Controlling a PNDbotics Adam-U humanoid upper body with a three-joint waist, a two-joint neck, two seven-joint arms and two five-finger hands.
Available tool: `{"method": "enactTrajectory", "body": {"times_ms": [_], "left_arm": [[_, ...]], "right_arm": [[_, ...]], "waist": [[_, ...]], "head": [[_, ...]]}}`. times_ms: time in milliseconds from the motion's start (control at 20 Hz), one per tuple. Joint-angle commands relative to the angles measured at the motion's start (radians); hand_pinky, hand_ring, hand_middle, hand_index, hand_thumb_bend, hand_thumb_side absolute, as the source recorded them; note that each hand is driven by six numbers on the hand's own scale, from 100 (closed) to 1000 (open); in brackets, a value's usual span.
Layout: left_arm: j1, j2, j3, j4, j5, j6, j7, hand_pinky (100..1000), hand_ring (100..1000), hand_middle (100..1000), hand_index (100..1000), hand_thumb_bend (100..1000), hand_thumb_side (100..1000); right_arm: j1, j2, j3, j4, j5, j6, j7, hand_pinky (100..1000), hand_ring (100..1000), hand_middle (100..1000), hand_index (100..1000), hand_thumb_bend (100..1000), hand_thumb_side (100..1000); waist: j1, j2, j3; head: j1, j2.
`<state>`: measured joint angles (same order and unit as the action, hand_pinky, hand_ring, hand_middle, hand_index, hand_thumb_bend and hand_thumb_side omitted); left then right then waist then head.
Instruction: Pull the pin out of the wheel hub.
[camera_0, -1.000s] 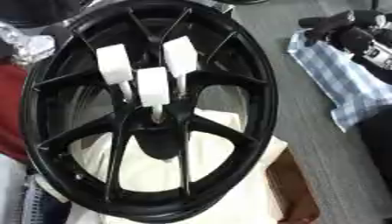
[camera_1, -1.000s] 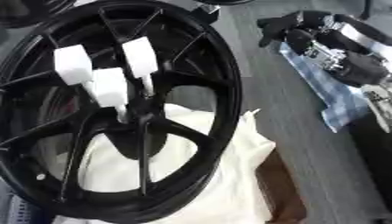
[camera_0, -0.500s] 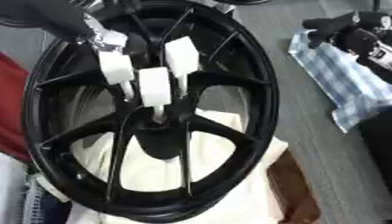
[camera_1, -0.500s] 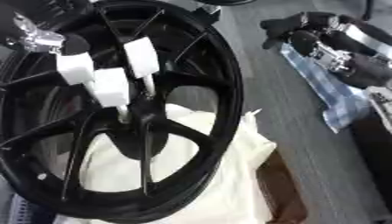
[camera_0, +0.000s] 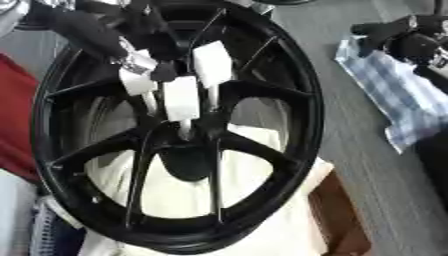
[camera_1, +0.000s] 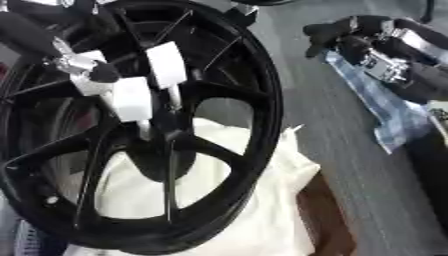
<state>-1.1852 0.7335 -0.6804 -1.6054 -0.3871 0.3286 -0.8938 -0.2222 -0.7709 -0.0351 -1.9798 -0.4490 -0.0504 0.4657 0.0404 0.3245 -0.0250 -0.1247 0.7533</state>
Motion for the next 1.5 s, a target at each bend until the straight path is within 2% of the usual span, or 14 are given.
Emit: {"method": "enactTrajectory", "body": {"times_ms": [50,300,500,1050,1100,1250,1300,1400,1500], "left_arm": [[-0.002,0.017,0.004,0.011,-0.013,0.002,-0.013,947,873,812,902,570,721],[0.017,0.018,-0.004,0.029,-0.012,0.002,-0.013,933,864,803,893,564,716],[0.021,0.016,-0.003,0.033,-0.013,0.007,-0.013,904,837,778,871,467,655],[0.035,0.042,0.021,0.005,0.009,0.033,-0.013,886,818,763,862,404,622],[0.036,0.043,0.024,0.004,0.007,0.036,-0.013,875,807,751,854,374,605],[0.034,0.043,0.037,-0.005,0.008,0.061,-0.013,824,745,681,815,185,510],[0.031,0.042,0.047,-0.012,0.011,0.078,-0.013,794,719,657,792,130,440],[0.028,0.046,0.057,-0.028,0.01,0.12,-0.013,730,657,596,733,100,236],[0.031,0.053,0.058,-0.042,0.007,0.151,-0.013,686,586,498,646,100,238]], "right_arm": [[-0.014,-0.014,-0.006,-0.02,0.008,0.006,-0.001,1000,1000,656,767,100,630],[-0.016,-0.009,-0.007,-0.02,0.01,0.009,-0.003,1000,1000,656,767,100,633],[-0.017,-0.006,-0.006,-0.02,0.012,0.012,-0.003,1000,1000,657,767,100,635],[-0.012,-0.001,-0.006,-0.02,0.018,0.018,-0.003,1000,1000,657,767,100,639],[-0.011,0.0,-0.006,-0.02,0.018,0.019,-0.003,1000,1000,657,767,100,640],[-0.01,0.002,-0.006,-0.02,0.022,0.023,-0.004,1000,1000,657,767,100,643],[-0.008,0.003,-0.006,-0.02,0.023,0.024,-0.005,1000,1000,657,767,100,644],[-0.006,0.005,-0.007,-0.02,0.027,0.026,-0.008,1000,1000,657,767,100,644],[-0.003,0.006,-0.008,-0.02,0.029,0.027,-0.012,1000,1000,656,767,100,644]], "waist": [[-0.004,-0.015,-0.003],[-0.005,-0.009,-0.006],[-0.007,-0.008,-0.006],[-0.006,-0.008,-0.003],[-0.006,-0.008,-0.002],[-0.008,-0.008,-0.001],[-0.009,-0.007,-0.001],[-0.011,-0.007,0.0],[-0.012,-0.007,0.001]], "head": [[0.006,-0.005],[0.015,-0.003],[0.021,-0.003],[0.022,-0.001],[0.022,-0.002],[0.021,-0.003],[0.021,-0.003],[0.02,-0.002],[0.02,0.0]]}}
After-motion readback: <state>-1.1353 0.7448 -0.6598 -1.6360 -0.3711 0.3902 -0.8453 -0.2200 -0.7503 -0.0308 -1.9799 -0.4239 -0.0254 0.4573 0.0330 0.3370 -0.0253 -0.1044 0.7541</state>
